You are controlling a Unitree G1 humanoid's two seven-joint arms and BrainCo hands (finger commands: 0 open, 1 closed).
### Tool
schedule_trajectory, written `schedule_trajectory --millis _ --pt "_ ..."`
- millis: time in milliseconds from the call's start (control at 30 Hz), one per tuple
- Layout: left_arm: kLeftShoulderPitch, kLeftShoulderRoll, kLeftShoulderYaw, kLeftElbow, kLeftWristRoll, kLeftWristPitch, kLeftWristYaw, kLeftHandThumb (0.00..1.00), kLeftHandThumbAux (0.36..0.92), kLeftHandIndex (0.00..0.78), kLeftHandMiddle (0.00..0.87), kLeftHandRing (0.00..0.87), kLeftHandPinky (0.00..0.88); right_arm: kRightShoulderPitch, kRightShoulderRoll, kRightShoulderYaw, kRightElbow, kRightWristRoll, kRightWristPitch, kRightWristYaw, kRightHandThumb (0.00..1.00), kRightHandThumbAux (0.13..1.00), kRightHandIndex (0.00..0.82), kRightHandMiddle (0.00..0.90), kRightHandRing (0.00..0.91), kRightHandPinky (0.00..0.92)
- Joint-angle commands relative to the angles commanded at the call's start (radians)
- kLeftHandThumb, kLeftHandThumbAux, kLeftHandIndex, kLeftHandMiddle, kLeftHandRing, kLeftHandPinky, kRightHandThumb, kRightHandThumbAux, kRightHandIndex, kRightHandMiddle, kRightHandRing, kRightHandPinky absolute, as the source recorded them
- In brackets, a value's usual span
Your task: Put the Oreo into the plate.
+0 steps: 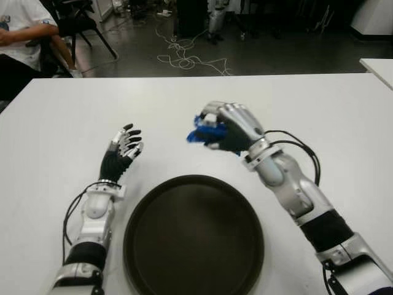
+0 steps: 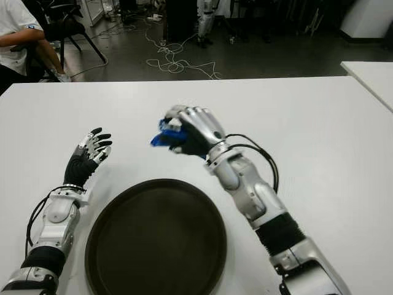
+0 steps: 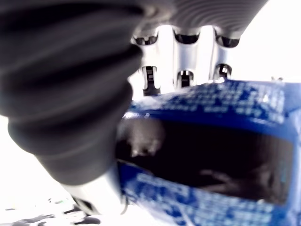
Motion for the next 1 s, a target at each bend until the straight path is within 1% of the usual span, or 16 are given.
schedule_trajectory --millis 33,200,233,267,300,400,500,600,733,867,933,1000 --pt "0.0 0.0 0.001 0.0 -0.002 0.001 -0.001 0.104 0.596 0.111 0.221 0.216 0.189 0.007 0.002 0.007 -0.01 0.0 -0.001 0.006 0.06 0.96 0.555 0.743 0.759 0.745" --pt "0.0 0.001 0.0 -0.003 -0.003 0.007 0.0 0.094 0.602 0.12 0.233 0.225 0.2 0.026 0.005 0.027 -0.037 0.01 -0.016 0.024 0.106 0.946 0.561 0.746 0.759 0.747" --pt "0.002 0.001 -0.001 -0.006 0.001 0.011 0.004 0.093 0.604 0.12 0.232 0.224 0.198 0.041 0.009 0.044 -0.026 0.01 -0.034 0.016 0.316 0.87 0.514 0.748 0.76 0.753" --pt "0.003 0.002 -0.002 -0.008 0.004 0.013 0.008 0.094 0.604 0.119 0.231 0.223 0.197 0.051 0.013 0.056 -0.018 0.009 -0.047 0.01 0.391 0.843 0.497 0.75 0.762 0.758" --pt "0.004 0.002 -0.002 -0.009 0.006 0.015 0.01 0.094 0.606 0.119 0.229 0.222 0.194 0.058 0.015 0.064 -0.013 0.008 -0.056 0.006 0.499 0.804 0.473 0.754 0.764 0.764" --pt "0.005 0.003 -0.003 -0.009 0.012 0.015 0.018 0.101 0.603 0.118 0.224 0.218 0.185 0.076 0.007 0.08 0.009 0.009 -0.101 -0.006 0.63 0.756 0.445 0.764 0.773 0.774" --pt "0.007 0.003 -0.004 -0.01 0.016 0.014 0.023 0.111 0.599 0.116 0.221 0.218 0.181 0.077 0.001 0.085 0.023 0.015 -0.135 -0.001 0.673 0.739 0.436 0.769 0.777 0.775" --pt "0.009 0.002 -0.004 -0.01 0.017 0.009 0.026 0.115 0.595 0.112 0.221 0.218 0.179 0.065 -0.009 0.091 0.021 0.031 -0.161 0.046 0.688 0.733 0.434 0.769 0.776 0.775" --pt "0.009 0.001 -0.005 -0.013 0.015 0.013 0.023 0.109 0.593 0.112 0.226 0.219 0.173 0.052 -0.015 0.103 0.014 0.011 -0.167 0.089 0.693 0.73 0.433 0.767 0.776 0.773" --pt "0.01 0.002 -0.006 -0.015 0.017 0.016 0.023 0.091 0.594 0.11 0.224 0.212 0.161 0.049 -0.018 0.109 0.002 -0.002 -0.164 0.11 0.694 0.73 0.433 0.762 0.775 0.774" --pt "0.01 0.001 -0.007 -0.019 0.017 0.017 0.025 0.083 0.601 0.11 0.225 0.211 0.16 0.061 -0.022 0.108 -0.021 -0.001 -0.167 0.114 0.694 0.73 0.433 0.76 0.773 0.772" --pt "0.011 0.0 -0.007 -0.024 0.016 0.021 0.024 0.074 0.61 0.112 0.227 0.213 0.16 0.086 -0.026 0.109 -0.034 0.0 -0.178 0.098 0.694 0.731 0.433 0.757 0.767 0.76"
